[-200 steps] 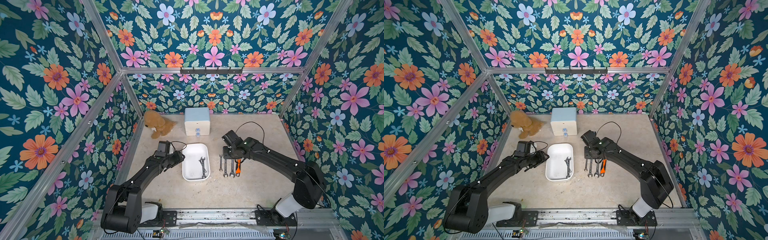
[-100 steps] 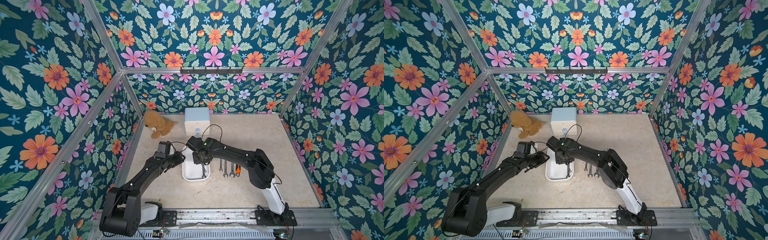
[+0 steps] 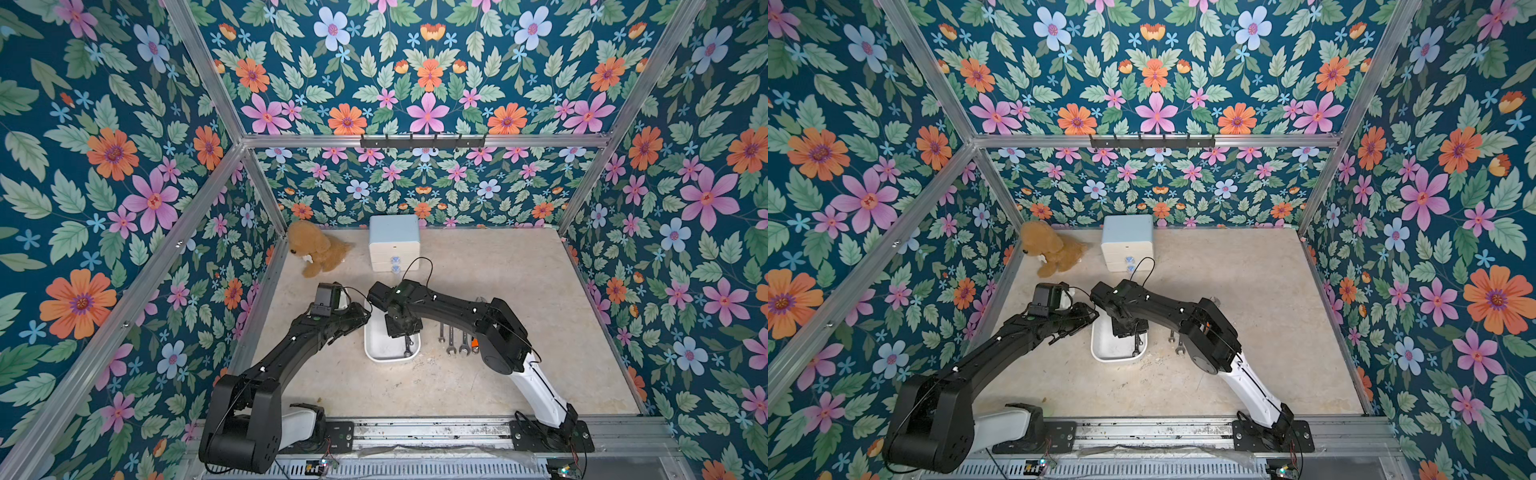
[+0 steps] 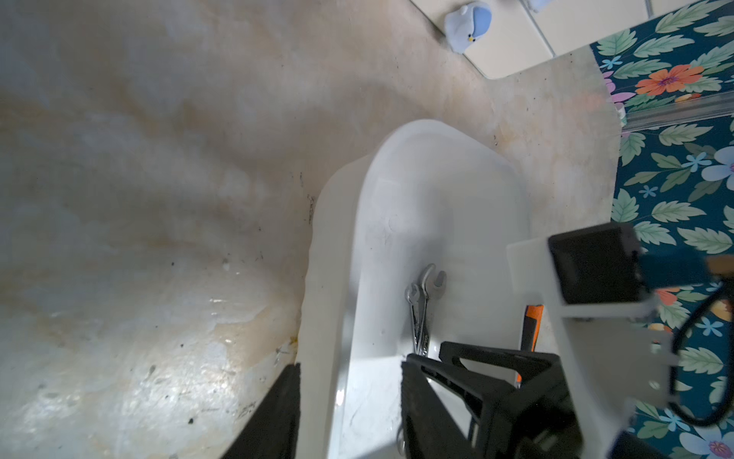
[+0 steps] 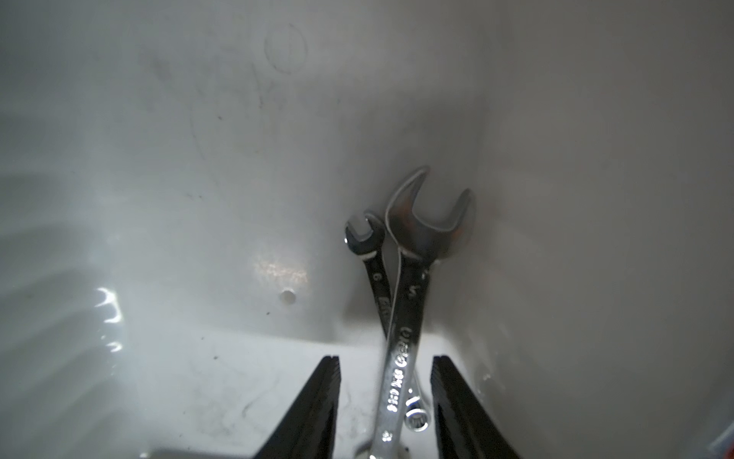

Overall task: Take out the wrench from the storage box
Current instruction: Pick up the wrench from the storage box.

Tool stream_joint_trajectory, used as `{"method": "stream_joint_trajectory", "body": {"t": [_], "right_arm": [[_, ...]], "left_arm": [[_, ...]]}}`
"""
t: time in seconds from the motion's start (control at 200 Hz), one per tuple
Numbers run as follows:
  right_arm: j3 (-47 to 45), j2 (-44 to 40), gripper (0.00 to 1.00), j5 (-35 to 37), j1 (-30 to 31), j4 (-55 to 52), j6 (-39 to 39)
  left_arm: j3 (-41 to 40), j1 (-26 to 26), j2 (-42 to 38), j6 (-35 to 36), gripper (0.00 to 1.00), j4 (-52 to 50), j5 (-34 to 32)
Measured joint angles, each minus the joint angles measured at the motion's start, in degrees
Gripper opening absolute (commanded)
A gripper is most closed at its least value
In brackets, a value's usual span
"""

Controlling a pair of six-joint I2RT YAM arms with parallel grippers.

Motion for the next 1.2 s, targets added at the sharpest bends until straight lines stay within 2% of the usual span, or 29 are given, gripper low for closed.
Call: {"method": "stream_joint_trajectory", "body": {"t": [0.145,0.28,0.655,1.055,1.2], "right_arm": [[-1.16,0.28,0.40,-2.01,-0.02,0.92,0.20],[-1.22,0.61,0.31,-3.10,-0.17,1.70,0.17],[3.43,2.84,0.19,-1.36,-0.24,1.86,-3.89],[4.61,3.45,0.16,-0.52,-1.38,2.64,-6.29],[4.55,4.13,0.21,-0.98,-1.70,4.33,-6.32]], "left_arm": [[0.11,0.00,-0.07,0.00,0.46,0.00,-0.02],[0.20,0.00,-0.11,0.00,0.46,0.00,-0.07],[0.52,0.00,0.00,0.02,0.46,-0.07,-0.31],[0.74,0.00,0.02,0.04,0.47,-0.17,-0.52],[0.74,0.00,0.00,0.04,0.47,-0.20,-0.70]]}}
